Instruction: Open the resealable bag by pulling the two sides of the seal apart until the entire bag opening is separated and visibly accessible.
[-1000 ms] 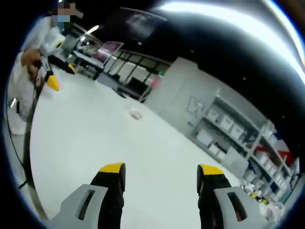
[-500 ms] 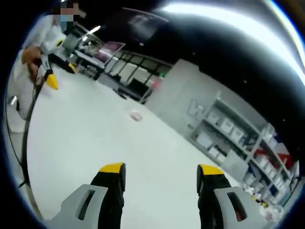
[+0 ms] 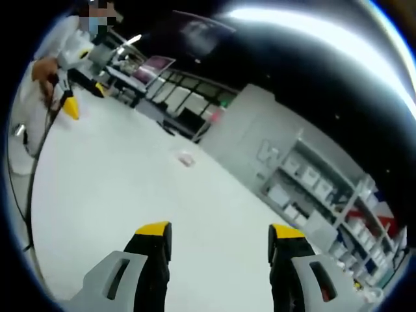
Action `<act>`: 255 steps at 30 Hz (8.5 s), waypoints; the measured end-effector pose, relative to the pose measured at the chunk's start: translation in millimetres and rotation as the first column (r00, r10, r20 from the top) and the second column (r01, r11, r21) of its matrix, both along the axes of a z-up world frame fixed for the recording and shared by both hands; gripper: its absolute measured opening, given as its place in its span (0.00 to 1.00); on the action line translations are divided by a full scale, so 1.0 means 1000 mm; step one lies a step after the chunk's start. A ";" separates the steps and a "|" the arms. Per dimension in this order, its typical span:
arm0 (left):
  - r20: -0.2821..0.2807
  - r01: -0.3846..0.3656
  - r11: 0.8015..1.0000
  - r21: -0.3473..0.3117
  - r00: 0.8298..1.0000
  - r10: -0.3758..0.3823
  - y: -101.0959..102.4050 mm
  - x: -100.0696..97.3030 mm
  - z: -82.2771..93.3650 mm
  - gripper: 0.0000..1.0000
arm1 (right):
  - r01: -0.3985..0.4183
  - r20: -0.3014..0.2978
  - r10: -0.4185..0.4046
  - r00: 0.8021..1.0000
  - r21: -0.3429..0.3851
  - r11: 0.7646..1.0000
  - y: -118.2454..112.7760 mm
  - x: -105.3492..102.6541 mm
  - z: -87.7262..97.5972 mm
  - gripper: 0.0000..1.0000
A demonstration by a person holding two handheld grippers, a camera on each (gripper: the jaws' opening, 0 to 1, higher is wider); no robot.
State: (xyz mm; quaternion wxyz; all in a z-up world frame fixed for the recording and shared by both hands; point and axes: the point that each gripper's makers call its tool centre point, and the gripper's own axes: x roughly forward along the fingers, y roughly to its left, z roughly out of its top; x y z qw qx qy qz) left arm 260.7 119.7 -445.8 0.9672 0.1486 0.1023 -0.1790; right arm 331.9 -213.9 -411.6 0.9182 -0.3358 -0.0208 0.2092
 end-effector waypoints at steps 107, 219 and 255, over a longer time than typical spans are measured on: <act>-0.009 0.005 1.000 -0.005 1.000 -0.005 0.000 -0.004 -0.003 0.83 | -0.100 0.073 0.121 0.990 -0.240 0.966 0.063 0.039 0.003 0.59; -0.013 -0.015 1.000 -0.017 1.000 0.015 0.009 -0.007 -0.007 0.83 | -0.157 0.035 0.179 0.983 -0.340 0.927 0.102 0.067 -0.002 0.60; -0.011 -0.015 1.000 -0.019 1.000 0.015 0.012 -0.005 -0.007 0.83 | -0.203 0.017 0.230 0.973 -0.409 0.889 0.129 0.077 -0.008 0.60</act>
